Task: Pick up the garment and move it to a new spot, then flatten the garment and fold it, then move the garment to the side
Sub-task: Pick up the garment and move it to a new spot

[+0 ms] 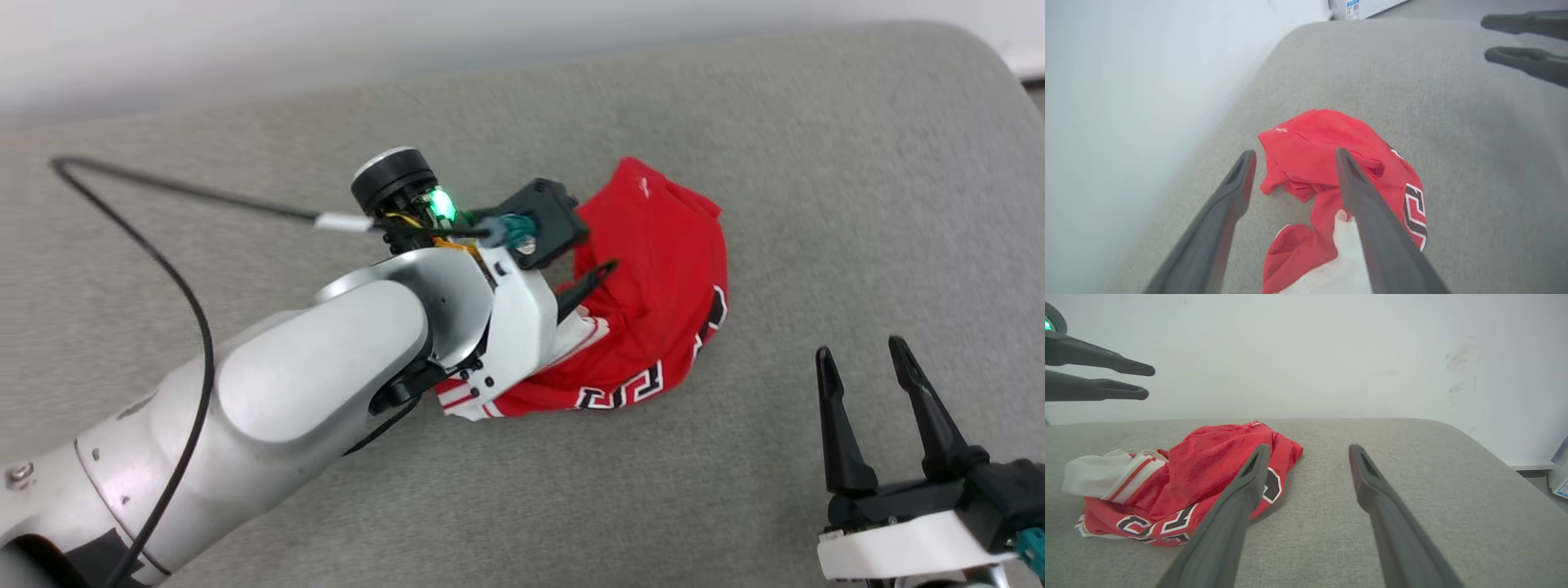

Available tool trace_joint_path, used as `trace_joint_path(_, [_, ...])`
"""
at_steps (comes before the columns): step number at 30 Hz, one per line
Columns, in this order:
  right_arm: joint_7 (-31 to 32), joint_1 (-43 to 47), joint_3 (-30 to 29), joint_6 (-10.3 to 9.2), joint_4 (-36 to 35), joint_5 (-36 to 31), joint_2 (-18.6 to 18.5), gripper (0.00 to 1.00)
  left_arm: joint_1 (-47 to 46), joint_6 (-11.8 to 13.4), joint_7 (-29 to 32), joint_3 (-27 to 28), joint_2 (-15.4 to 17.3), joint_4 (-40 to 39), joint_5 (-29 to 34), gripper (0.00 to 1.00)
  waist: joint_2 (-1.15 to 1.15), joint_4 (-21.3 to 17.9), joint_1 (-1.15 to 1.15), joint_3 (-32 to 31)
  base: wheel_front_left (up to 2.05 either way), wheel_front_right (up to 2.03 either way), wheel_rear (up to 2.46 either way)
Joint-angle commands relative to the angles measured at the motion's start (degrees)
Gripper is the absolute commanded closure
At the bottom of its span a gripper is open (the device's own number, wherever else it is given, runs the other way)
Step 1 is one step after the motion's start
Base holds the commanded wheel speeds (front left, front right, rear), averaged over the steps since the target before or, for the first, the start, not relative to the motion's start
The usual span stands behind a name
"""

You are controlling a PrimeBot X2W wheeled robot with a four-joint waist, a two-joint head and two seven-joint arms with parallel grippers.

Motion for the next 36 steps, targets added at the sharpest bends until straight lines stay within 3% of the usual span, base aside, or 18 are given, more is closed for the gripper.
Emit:
trace_joint_path(1, [-0.1, 1.09, -0.41, -0.02, 0.17, -0.55, 0.1, 0.0, 1.73, 1.75, -3.6, 0.96, -0.3, 0.09, 1.01, 0.0, 0.0, 2.88, 0.0, -3.32, 0.0, 0.0, 0.0])
trace_joint_path(11, [-0.1, 3.67, -2.4, -0.02, 0.1, -1.51, 0.11, 0.0, 11.91, 19.39, -25.34, 7.81, 0.39, 1.18, 6.76, 0.0, 0.0, 7.48, 0.0, -7.02, 0.0, 0.0, 0.0])
trace_joint_path(18, [-0.1, 4.63, -3.11, -0.02, 0.16, -1.65, 0.1, 0.0, 21.68, 29.85, -28.85, 14.83, 0.37, 1.14, 6.55, 0.0, 0.0, 8.99, 0.0, -8.1, 0.0, 0.0, 0.0])
trace_joint_path(23, [-0.1, 5.18, -3.28, -0.02, 0.27, -1.77, 0.1, 0.0, 30.26, 35.32, -28.88, 22.88, 0.26, -3.19, 10.52, 0.0, 0.0, 9.58, 0.0, -8.89, 0.0, 0.0, 0.0])
trace_joint_path(29, [-0.1, 5.91, -3.41, -0.02, 0.48, -1.74, 0.11, 0.0, 41.04, 37.33, -28.9, 32.31, -1.68, -7.33, 15.96, 0.0, 0.0, 10.06, 0.0, -10.26, 0.0, 0.0, 0.0])
trace_joint_path(36, [-0.1, 7.16, -3.41, -0.02, 0.73, -1.38, 0.1, 0.0, 50.13, 35.4, -28.91, 39.75, -5.08, -9.45, 20.71, 0.0, 0.0, 10.46, 0.0, -11.91, 0.0, 0.0, 0.0])
